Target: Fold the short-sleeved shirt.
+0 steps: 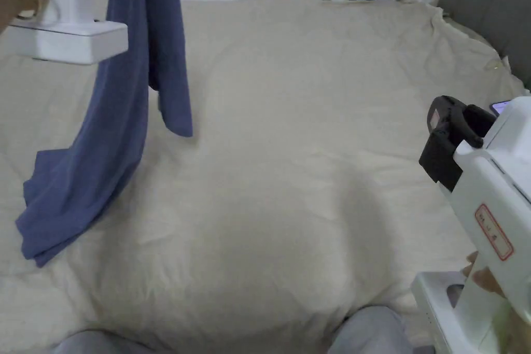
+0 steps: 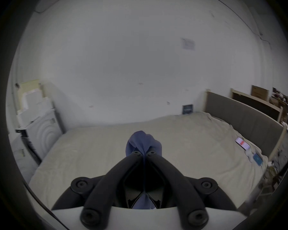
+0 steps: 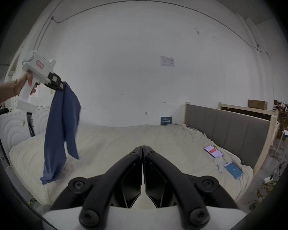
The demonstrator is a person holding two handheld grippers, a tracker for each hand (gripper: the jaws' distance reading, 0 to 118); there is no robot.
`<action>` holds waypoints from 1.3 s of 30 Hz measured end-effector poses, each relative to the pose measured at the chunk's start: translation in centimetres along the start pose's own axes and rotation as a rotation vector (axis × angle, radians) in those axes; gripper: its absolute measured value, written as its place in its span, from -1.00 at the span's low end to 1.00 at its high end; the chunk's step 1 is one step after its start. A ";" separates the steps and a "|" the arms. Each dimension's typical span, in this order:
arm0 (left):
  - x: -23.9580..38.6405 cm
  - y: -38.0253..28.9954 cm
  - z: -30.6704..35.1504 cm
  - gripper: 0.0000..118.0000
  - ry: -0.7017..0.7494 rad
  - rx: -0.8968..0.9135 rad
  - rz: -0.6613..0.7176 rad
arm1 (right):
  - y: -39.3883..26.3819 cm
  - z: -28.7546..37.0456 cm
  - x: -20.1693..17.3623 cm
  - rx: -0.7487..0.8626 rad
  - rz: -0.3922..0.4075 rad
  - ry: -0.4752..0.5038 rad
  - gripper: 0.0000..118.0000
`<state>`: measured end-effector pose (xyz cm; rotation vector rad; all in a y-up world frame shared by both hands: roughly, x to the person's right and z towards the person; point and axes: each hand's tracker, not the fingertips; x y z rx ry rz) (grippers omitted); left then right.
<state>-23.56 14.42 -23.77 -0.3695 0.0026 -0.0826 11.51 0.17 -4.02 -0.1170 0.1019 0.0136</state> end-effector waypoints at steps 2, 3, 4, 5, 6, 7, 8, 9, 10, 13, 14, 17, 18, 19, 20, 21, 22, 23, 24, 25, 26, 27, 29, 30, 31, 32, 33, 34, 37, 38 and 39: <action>3.8 -1.4 -2.2 -1.00 -0.069 -0.024 -0.023 | -0.3 0.4 1.1 -0.005 -0.010 -0.033 -1.00; 5.8 -2.2 -3.2 -1.00 -0.104 -0.038 -0.033 | -0.4 0.6 1.6 -0.009 -0.010 -0.049 -1.00; 7.9 -3.2 -4.3 -1.00 -0.146 -0.060 -0.045 | -0.6 0.8 2.1 -0.014 -0.010 -0.068 -1.00; 10.1 -4.3 -5.2 -1.00 -0.184 -0.086 -0.062 | -0.7 0.9 2.7 -0.020 -0.011 -0.085 -1.00; 12.0 -5.2 -6.0 -1.00 -0.218 -0.110 -0.081 | -0.9 1.1 3.1 -0.025 -0.013 -0.099 -1.00; 14.2 -6.4 -6.8 -1.00 -0.258 -0.133 -0.104 | -1.2 1.3 3.8 -0.032 -0.018 -0.118 -1.00; 16.4 -7.7 -7.5 -1.00 -0.288 -0.151 -0.124 | -1.4 1.5 4.4 -0.041 -0.022 -0.137 -1.00; 17.9 -8.8 -7.7 -1.00 -0.319 -0.165 -0.145 | -1.6 1.5 4.9 -0.051 -0.024 -0.154 -1.00; 19.7 -10.1 -8.3 -1.00 -0.355 -0.181 -0.159 | -1.9 1.6 5.4 -0.064 -0.026 -0.173 -1.00; 25.0 -13.3 -10.0 -1.00 -0.422 -0.238 -0.232 | -2.7 1.7 6.9 -0.094 -0.041 -0.214 -1.00; 26.7 -14.4 -10.4 -1.00 -0.435 -0.247 -0.262 | -2.9 1.8 7.3 -0.104 -0.045 -0.227 -1.00; 31.1 -17.7 -11.5 -1.00 -0.480 -0.302 -0.320 | -3.8 1.6 8.4 -0.135 -0.056 -0.257 -1.00; 32.4 -18.7 -11.7 -0.98 -0.490 -0.314 -0.343 | -4.0 1.5 8.7 -0.142 -0.058 -0.259 -1.00; 33.6 -19.7 -11.9 -0.85 -0.494 -0.311 -0.366 | -4.3 1.5 8.9 -0.149 -0.061 -0.264 -1.00; 34.8 -20.8 -12.2 -0.63 -0.497 -0.304 -0.385 | -4.5 1.4 9.2 -0.159 -0.061 -0.268 -1.00; 35.7 -21.6 -12.4 -0.36 -0.521 -0.311 -0.395 | -4.7 1.3 9.5 -0.166 -0.060 -0.272 -1.00; 36.4 -22.4 -12.7 0.01 -0.532 -0.337 -0.399 | -4.9 1.2 9.7 -0.176 -0.061 -0.280 -1.00; 37.1 -23.0 -12.9 0.49 -0.549 -0.372 -0.408 | -5.0 1.1 9.9 -0.181 -0.065 -0.282 -1.00; 37.4 -23.4 -13.2 0.80 -0.568 -0.395 -0.411 | -5.1 1.0 10.1 -0.185 -0.067 -0.284 -1.00; 37.7 -23.7 -13.1 1.00 -0.599 -0.409 -0.401 | -5.3 0.9 10.2 -0.190 -0.069 -0.286 -1.00; 37.7 -23.7 -13.0 1.00 -0.594 -0.401 -0.387 | -5.4 0.8 10.3 -0.193 -0.070 -0.290 -1.00; 37.6 -23.5 -12.9 1.00 -0.602 -0.400 -0.366 | -5.5 0.7 10.4 -0.194 -0.072 -0.290 -1.00; 36.6 -22.2 -12.3 1.00 -0.606 -0.369 -0.283 | -5.6 0.5 10.6 -0.198 -0.080 -0.287 -1.00; 35.8 -21.5 -12.2 1.00 -0.592 -0.352 -0.236 | -5.6 0.3 10.6 -0.199 -0.082 -0.286 -1.00; 34.6 -20.6 -12.0 1.00 -0.584 -0.323 -0.187 | -5.6 0.1 10.5 -0.198 -0.080 -0.284 -1.00; 33.1 -19.7 -11.9 1.00 -0.570 -0.283 -0.133 | -5.6 0.0 10.4 -0.195 -0.076 -0.282 -1.00; 31.8 -18.8 -11.3 1.00 -0.547 -0.250 -0.095 | -5.5 -0.2 10.2 -0.194 -0.072 -0.278 -1.00; 30.1 -18.0 -10.9 1.00 -0.509 -0.210 -0.057 | -5.4 -0.5 10.0 -0.188 -0.068 -0.266 -1.00; 24.4 -16.1 -9.0 1.00 -0.407 -0.074 0.029 | -4.9 -1.6 9.2 -0.166 -0.047 -0.240 -1.00; 22.2 -15.9 -8.1 1.00 -0.370 -0.023 0.059 | -4.8 -2.0 8.8 -0.157 -0.045 -0.230 -1.00; 20.4 -15.8 -7.2 1.00 -0.339 0.016 0.075 | -4.7 -2.5 8.5 -0.148 -0.046 -0.217 -1.00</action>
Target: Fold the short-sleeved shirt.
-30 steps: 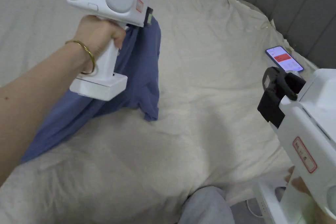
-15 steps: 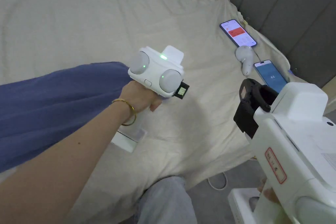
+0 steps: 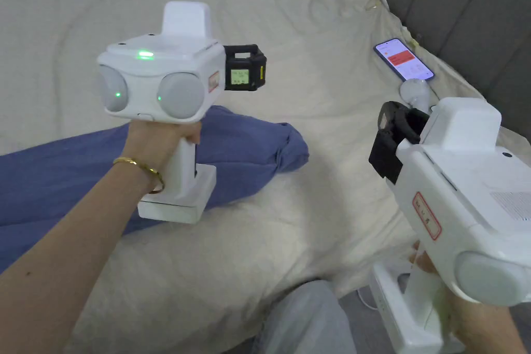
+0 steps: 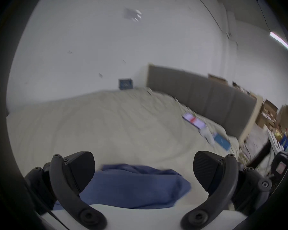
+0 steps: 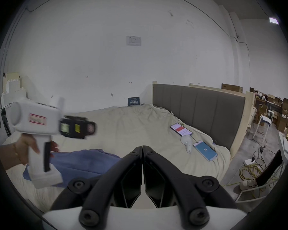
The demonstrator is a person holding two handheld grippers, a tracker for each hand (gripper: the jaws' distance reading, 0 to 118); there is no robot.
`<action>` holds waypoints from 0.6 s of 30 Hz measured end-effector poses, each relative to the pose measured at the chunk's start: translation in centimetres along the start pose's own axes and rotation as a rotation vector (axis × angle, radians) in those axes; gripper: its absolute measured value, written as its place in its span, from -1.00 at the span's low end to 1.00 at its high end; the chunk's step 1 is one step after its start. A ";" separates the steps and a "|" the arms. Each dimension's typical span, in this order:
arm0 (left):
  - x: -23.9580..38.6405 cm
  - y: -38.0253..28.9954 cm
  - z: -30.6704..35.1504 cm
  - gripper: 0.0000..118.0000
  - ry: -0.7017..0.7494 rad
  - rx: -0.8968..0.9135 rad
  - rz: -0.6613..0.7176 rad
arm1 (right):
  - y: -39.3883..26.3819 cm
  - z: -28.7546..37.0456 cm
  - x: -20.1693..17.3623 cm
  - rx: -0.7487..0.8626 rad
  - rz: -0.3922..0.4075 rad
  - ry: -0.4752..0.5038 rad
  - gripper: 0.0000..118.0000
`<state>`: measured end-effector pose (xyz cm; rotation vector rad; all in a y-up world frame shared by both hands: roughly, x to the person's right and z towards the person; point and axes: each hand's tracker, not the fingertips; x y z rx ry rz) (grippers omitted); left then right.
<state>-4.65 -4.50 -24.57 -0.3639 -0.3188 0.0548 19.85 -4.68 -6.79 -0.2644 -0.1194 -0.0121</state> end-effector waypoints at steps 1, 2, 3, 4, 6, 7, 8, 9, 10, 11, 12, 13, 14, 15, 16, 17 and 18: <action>-1.6 0.1 1.6 1.00 0.036 0.050 0.002 | 0.2 -0.3 -0.5 0.010 0.002 0.013 -1.00; -2.8 0.1 3.3 1.00 0.075 0.089 -0.006 | 0.4 -0.6 -1.1 0.020 0.008 0.029 -1.00; -3.9 -0.1 4.7 1.00 0.127 0.117 -0.018 | 0.6 -0.8 -1.6 0.030 0.016 0.041 -1.00; -5.1 -0.4 6.2 1.00 0.179 0.138 -0.031 | 0.8 -1.1 -2.2 0.040 0.023 0.059 -1.00; -7.0 -1.3 8.9 1.00 0.275 0.173 -0.055 | 1.1 -1.3 -3.5 0.057 0.022 0.094 -1.00; -7.8 -1.9 10.4 1.00 0.311 0.189 -0.061 | 1.3 -1.3 -4.2 0.064 0.023 0.107 -1.00; -8.7 -2.5 11.8 1.00 0.347 0.196 -0.062 | 1.4 -1.4 -5.0 0.070 0.026 0.124 -1.00; -9.2 -3.0 12.8 1.00 0.370 0.194 -0.068 | 1.4 -1.4 -5.6 0.077 0.029 0.141 -1.00; -9.7 -3.7 13.8 1.00 0.394 0.190 -0.086 | 1.4 -1.4 -6.4 0.082 0.037 0.155 -1.00; -10.1 -4.3 14.9 1.00 0.421 0.192 -0.097 | 1.4 -1.3 -7.1 0.089 0.048 0.169 -1.00; -10.5 -4.8 15.9 1.00 0.442 0.194 -0.094 | 1.3 -1.3 -7.6 0.094 0.055 0.182 -1.00; -10.9 -5.4 16.9 1.00 0.451 0.197 -0.080 | 1.2 -1.2 -8.2 0.097 0.057 0.196 -1.00; -11.6 -6.0 17.5 1.00 0.456 0.198 -0.060 | 1.1 -1.1 -8.7 0.101 0.054 0.211 -1.00; -11.9 -6.3 18.3 1.00 0.468 0.199 -0.040 | 1.0 -0.9 -9.1 0.102 0.053 0.219 -1.00; -12.1 -6.8 19.2 0.98 0.488 0.204 -0.021 | 0.7 -0.8 -9.6 0.105 0.056 0.226 -1.00; -12.3 -7.2 20.0 0.98 0.502 0.209 -0.009 | 0.5 -0.6 -10.0 0.105 0.064 0.232 -1.00; -12.5 -7.5 20.6 0.97 0.514 0.218 0.002 | 0.4 -0.5 -10.3 0.105 0.076 0.238 -1.00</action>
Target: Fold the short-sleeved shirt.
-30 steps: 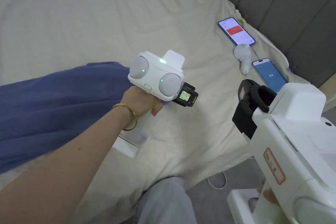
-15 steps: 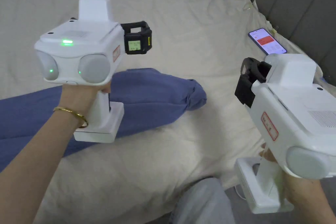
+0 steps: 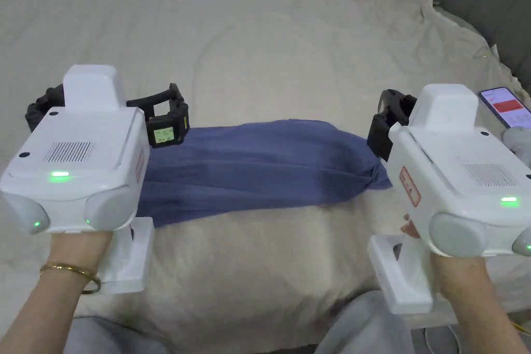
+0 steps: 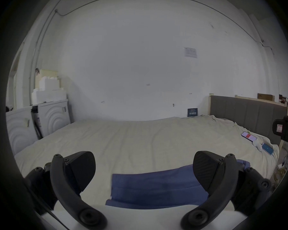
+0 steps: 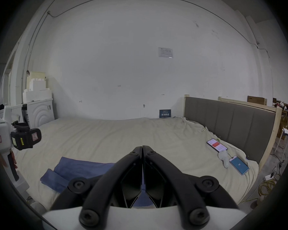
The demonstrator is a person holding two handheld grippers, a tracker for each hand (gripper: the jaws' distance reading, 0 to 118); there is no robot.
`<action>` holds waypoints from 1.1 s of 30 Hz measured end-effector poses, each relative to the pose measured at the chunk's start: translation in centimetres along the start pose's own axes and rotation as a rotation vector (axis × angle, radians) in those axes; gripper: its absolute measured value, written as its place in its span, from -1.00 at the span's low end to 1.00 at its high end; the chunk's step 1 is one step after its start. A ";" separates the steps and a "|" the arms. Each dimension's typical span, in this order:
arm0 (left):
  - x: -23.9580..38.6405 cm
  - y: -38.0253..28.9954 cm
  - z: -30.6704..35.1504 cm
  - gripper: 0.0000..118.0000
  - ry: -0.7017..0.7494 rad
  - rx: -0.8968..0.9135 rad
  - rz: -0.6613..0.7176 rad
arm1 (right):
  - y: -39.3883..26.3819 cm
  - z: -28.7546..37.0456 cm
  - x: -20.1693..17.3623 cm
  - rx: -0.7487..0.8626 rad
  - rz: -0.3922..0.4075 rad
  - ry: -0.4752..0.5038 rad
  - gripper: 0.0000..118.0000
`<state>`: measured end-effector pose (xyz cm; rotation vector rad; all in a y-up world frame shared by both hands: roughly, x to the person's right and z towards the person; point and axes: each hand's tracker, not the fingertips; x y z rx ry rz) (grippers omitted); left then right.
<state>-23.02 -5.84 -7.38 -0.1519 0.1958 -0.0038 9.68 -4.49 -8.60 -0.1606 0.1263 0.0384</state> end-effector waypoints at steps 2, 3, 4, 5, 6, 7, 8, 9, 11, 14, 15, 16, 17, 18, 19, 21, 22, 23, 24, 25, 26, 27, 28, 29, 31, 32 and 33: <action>-0.8 -0.4 1.2 0.80 0.013 0.003 -0.001 | -0.1 0.4 -1.2 -0.004 0.018 0.012 -1.00; -1.1 -0.7 1.7 0.62 0.022 0.008 -0.003 | -0.2 0.6 -1.5 -0.005 0.017 0.018 -1.00; -1.4 -0.9 2.0 0.38 0.043 0.005 -0.007 | -0.3 0.8 -1.7 -0.008 0.015 0.024 -1.00; -1.7 -1.0 2.3 0.07 0.066 -0.003 -0.009 | -0.4 0.9 -2.0 -0.008 0.014 0.024 -1.00; -2.1 -1.2 2.7 -0.19 0.070 -0.003 -0.006 | -0.5 1.0 -2.0 -0.006 0.013 0.026 -1.00; -2.5 -1.4 2.9 -0.44 0.079 0.000 0.003 | -0.5 1.1 -2.1 -0.005 0.013 0.028 -1.00; -2.8 -1.5 3.1 -0.78 0.085 0.001 0.011 | -0.6 1.3 -2.3 -0.004 0.011 0.028 -1.00; -3.0 -1.6 3.3 -0.98 0.091 -0.001 0.016 | -0.6 1.4 -2.4 -0.005 0.009 0.027 -1.00; -2.9 -2.0 3.7 -1.00 0.097 0.000 0.005 | -0.6 2.0 -3.0 -0.004 -0.002 0.026 -1.00; -3.0 -2.0 3.9 -1.00 0.083 -0.017 0.025 | -0.9 2.0 -2.7 -0.010 -0.012 0.026 -1.00; -2.9 -2.0 3.9 -1.00 0.086 -0.017 0.031 | -0.9 2.0 -2.7 -0.012 -0.010 0.024 -1.00; -3.0 -2.0 4.0 -1.00 0.089 -0.019 0.032 | -0.9 2.1 -2.7 -0.015 -0.009 0.022 -1.00; -2.8 -2.0 4.0 -1.00 0.090 -0.021 0.033 | -0.9 2.1 -2.6 -0.018 -0.012 0.023 -1.00; -2.7 -2.1 4.0 -1.00 0.085 -0.024 0.036 | -1.0 2.1 -2.4 -0.017 -0.018 0.025 -1.00; -2.6 -2.1 3.9 -1.00 0.080 -0.026 0.036 | -0.9 2.2 -2.2 -0.017 -0.018 0.024 -1.00; -2.4 -2.1 3.9 -1.00 0.079 -0.028 0.029 | -0.8 2.2 -2.0 -0.023 -0.004 0.018 -1.00; -2.3 -2.1 3.8 -1.00 0.074 -0.033 0.028 | -1.0 1.9 -1.3 -0.025 -0.001 0.017 -1.00; -2.3 -2.1 3.7 -1.00 0.067 -0.036 0.029 | -1.0 1.8 -0.9 -0.028 -0.002 0.015 -1.00; -2.3 -2.1 3.7 -1.00 0.063 -0.037 0.027 | -0.9 1.7 -0.6 -0.032 -0.006 0.015 -1.00; -2.1 -2.1 3.6 -1.00 0.063 -0.038 0.024 | -0.7 1.5 -0.3 -0.041 -0.009 0.012 -1.00; -2.0 -2.1 3.4 -1.00 0.064 -0.039 0.022 | -0.7 1.0 0.2 -0.051 -0.016 0.003 -1.00; -2.0 -2.1 3.4 -1.00 0.062 -0.041 0.022 | -0.5 0.7 0.7 -0.062 -0.023 -0.007 -1.00; -2.1 -2.1 3.3 -1.00 0.057 -0.045 0.023 | -0.1 0.1 1.3 -0.093 -0.023 -0.013 -0.96; -2.1 -2.1 3.2 -1.00 0.056 -0.045 0.023 | 0.3 -0.6 1.8 -0.124 -0.010 -0.019 -0.96; -2.0 -2.2 3.0 -1.00 0.060 -0.046 0.013 | 1.2 -2.2 2.7 -0.186 0.014 -0.036 -0.78; -2.2 -2.2 2.9 -1.00 0.061 -0.048 0.013 | 1.6 -3.2 3.5 -0.187 0.014 -0.021 -0.28; -2.3 -2.2 2.8 -1.00 0.059 -0.049 0.014 | 1.9 -4.2 4.1 -0.232 0.040 -0.039 0.24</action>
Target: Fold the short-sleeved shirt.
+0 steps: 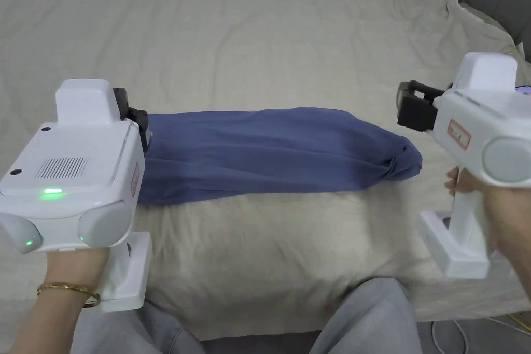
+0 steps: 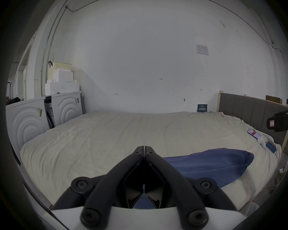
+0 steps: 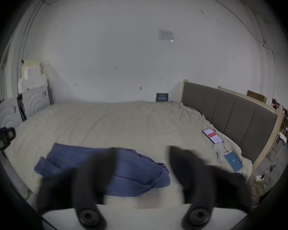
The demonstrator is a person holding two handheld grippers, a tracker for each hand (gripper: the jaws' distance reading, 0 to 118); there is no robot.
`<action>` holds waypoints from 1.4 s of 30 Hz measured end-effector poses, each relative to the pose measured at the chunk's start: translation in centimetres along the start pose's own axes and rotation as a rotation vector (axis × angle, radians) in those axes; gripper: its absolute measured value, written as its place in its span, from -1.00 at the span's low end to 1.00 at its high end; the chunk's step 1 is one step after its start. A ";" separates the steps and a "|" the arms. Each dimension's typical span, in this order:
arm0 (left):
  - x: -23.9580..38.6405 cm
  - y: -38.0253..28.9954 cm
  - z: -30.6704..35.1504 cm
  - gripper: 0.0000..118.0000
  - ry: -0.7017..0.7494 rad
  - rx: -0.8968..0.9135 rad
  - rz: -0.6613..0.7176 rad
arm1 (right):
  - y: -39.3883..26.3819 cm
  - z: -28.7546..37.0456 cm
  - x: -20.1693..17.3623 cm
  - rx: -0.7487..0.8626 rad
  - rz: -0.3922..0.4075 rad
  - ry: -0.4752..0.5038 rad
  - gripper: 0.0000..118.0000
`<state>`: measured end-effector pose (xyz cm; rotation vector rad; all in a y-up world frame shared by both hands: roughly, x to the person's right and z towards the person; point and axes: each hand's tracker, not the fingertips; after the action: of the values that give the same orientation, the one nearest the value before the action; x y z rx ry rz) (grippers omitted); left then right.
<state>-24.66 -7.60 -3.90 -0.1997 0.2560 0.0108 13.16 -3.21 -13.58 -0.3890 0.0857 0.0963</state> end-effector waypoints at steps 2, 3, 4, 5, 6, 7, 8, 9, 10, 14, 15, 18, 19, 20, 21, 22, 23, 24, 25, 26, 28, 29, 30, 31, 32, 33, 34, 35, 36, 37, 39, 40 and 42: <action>-0.1 -0.1 -0.4 -1.00 0.002 -0.007 0.003 | 1.2 -2.1 0.8 -0.073 0.016 -0.014 0.88; -0.1 -0.2 -0.5 -1.00 0.005 -0.011 0.005 | 1.7 -3.0 1.4 -0.109 0.014 -0.013 0.92; -0.2 -0.3 -0.7 -1.00 0.003 -0.016 0.009 | 2.1 -4.1 2.0 -0.140 -0.002 -0.004 0.92; -0.2 -0.4 -1.0 -1.00 0.003 -0.019 0.011 | 2.5 -5.3 2.4 -0.201 -0.023 -0.004 0.92; -0.2 -0.6 -1.2 -1.00 0.004 -0.022 0.012 | 2.7 -6.5 2.9 -0.261 -0.026 -0.003 0.92; -0.3 -0.7 -1.5 -1.00 0.008 -0.030 0.008 | 2.8 -7.9 3.6 -0.319 -0.039 -0.010 0.92; -0.3 -0.8 -1.7 -1.00 0.008 -0.035 0.005 | 2.8 -9.3 4.1 -0.379 -0.042 -0.025 0.92; -0.4 -0.9 -1.9 -1.00 0.008 -0.038 0.004 | 2.5 -10.5 4.6 -0.426 -0.051 -0.033 0.92; -0.4 -1.0 -2.2 -1.00 0.010 -0.042 0.004 | 2.3 -11.8 5.1 -0.470 -0.076 -0.037 0.92; -0.6 -1.4 -3.3 -1.00 0.024 -0.063 0.014 | 0.7 -16.2 6.6 -0.612 -0.188 -0.051 0.89; -0.6 -1.5 -3.7 -1.00 0.029 -0.070 0.015 | 0.4 -17.2 6.9 -0.641 -0.216 -0.052 0.87; -0.8 -1.9 -4.7 -1.00 0.036 -0.088 0.005 | -0.5 -20.1 7.3 -0.671 -0.249 -0.099 0.75; -0.8 -2.1 -5.1 -1.00 0.042 -0.097 0.000 | -0.7 -21.1 7.4 -0.679 -0.250 -0.114 0.69; -0.8 -2.2 -5.6 -1.00 0.047 -0.107 -0.003 | -0.9 -22.1 7.5 -0.687 -0.252 -0.128 0.64; -0.9 -2.2 -6.0 -1.00 0.049 -0.114 -0.003 | -1.1 -23.0 7.5 -0.697 -0.250 -0.133 0.62; -0.9 -2.3 -6.4 -1.00 0.054 -0.123 0.001 | -1.3 -24.0 7.6 -0.712 -0.249 -0.134 0.60; -0.9 -2.3 -6.9 -1.00 0.056 -0.131 0.008 | -1.5 -25.0 7.7 -0.732 -0.244 -0.135 0.55; -0.8 -2.3 -7.3 -1.00 0.058 -0.139 0.011 | -1.7 -25.6 7.7 -0.746 -0.240 -0.135 0.48; -0.8 -2.4 -7.7 -1.00 0.062 -0.145 0.014 | -2.0 -26.5 7.8 -0.765 -0.235 -0.136 0.37; -0.8 -2.4 -8.1 -1.00 0.062 -0.152 0.014 | -2.3 -27.1 7.8 -0.784 -0.232 -0.142 0.37; -0.6 -2.6 -9.0 -1.00 0.061 -0.160 0.016 | -2.8 -28.2 7.9 -0.845 -0.242 -0.154 0.22; -0.5 -2.8 -9.5 -1.00 0.061 -0.169 0.019 | -3.3 -28.7 8.2 -0.886 -0.262 -0.143 -0.05; -0.4 -2.9 -9.9 -1.00 0.059 -0.180 0.026 | -3.8 -28.9 8.3 -0.917 -0.285 -0.132 -0.20; -0.2 -3.0 -10.4 -1.00 0.055 -0.188 0.027 | -4.2 -29.1 8.3 -0.942 -0.297 -0.120 -0.31; -0.1 -3.2 -10.7 -1.00 0.056 -0.193 0.019 | -4.5 -29.2 8.3 -0.934 -0.295 -0.112 -0.52; 0.1 -3.4 -11.1 -1.00 0.057 -0.200 0.005 | -4.8 -29.0 8.1 -0.921 -0.293 -0.113 -0.80; 0.2 -3.4 -11.3 -1.00 0.054 -0.208 -0.002 | -5.1 -28.9 8.0 -0.917 -0.311 -0.106 -0.94; 0.2 -3.5 -11.4 -1.00 0.051 -0.213 0.002 | -5.4 -28.8 7.9 -0.923 -0.323 -0.104 -0.95; 0.2 -3.5 -11.5 -1.00 0.045 -0.216 0.008 | -5.4 -28.9 7.9 -0.928 -0.312 -0.086 -0.95; 0.1 -3.6 -11.7 -1.00 0.039 -0.221 0.014 | -5.2 -28.6 7.8 -0.917 -0.281 -0.086 -0.95; 0.1 -3.7 -11.9 -1.00 0.048 -0.235 0.020 | -4.6 -28.1 7.9 -0.890 -0.278 -0.096 -0.95; 0.0 -3.7 -12.0 -1.00 0.043 -0.243 0.027 | -4.2 -27.6 8.0 -0.866 -0.306 -0.093 -0.96; -0.2 -3.6 -12.2 -0.98 0.039 -0.260 0.040 | -3.3 -26.8 8.2 -0.829 -0.333 -0.087 -0.96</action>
<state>-27.80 -13.50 -14.70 -0.4539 0.2969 0.0803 19.96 -15.85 -37.86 -1.2188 -0.1133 -0.1911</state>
